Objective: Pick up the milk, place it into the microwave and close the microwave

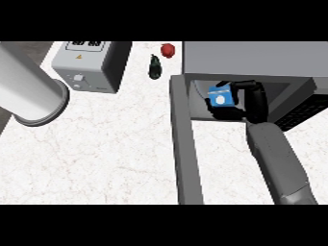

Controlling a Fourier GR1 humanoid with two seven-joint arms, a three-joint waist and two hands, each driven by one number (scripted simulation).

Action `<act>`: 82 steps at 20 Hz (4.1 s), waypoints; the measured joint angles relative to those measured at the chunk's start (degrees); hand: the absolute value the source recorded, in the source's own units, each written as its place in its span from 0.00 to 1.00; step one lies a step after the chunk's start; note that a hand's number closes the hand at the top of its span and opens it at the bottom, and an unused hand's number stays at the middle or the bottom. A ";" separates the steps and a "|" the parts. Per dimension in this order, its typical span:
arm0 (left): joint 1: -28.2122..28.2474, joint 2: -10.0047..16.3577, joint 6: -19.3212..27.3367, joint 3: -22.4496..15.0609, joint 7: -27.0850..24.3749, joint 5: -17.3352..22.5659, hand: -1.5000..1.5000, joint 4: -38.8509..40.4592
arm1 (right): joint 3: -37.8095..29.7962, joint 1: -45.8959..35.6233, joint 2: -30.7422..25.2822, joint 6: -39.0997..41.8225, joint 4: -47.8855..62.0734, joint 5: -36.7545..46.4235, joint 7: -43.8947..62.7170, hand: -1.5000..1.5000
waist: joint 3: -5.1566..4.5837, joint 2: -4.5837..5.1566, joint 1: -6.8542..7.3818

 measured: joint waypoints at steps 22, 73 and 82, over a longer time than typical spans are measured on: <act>-4.97 2.38 0.28 -1.42 1.64 -4.62 0.00 0.62 | -5.45 -3.52 -2.37 -21.74 3.97 9.07 3.09 0.00 | -1.02 3.44 6.78; -11.57 -2.49 4.40 -17.88 3.64 -18.67 0.00 6.72 | -16.65 -19.64 -4.21 2.67 36.94 4.11 5.84 0.00 | -0.88 2.32 0.92; -16.75 0.09 0.06 -20.30 3.41 -20.05 1.00 14.09 | -17.05 -13.85 -2.04 8.82 35.65 2.46 0.32 0.00 | -0.99 1.33 -1.42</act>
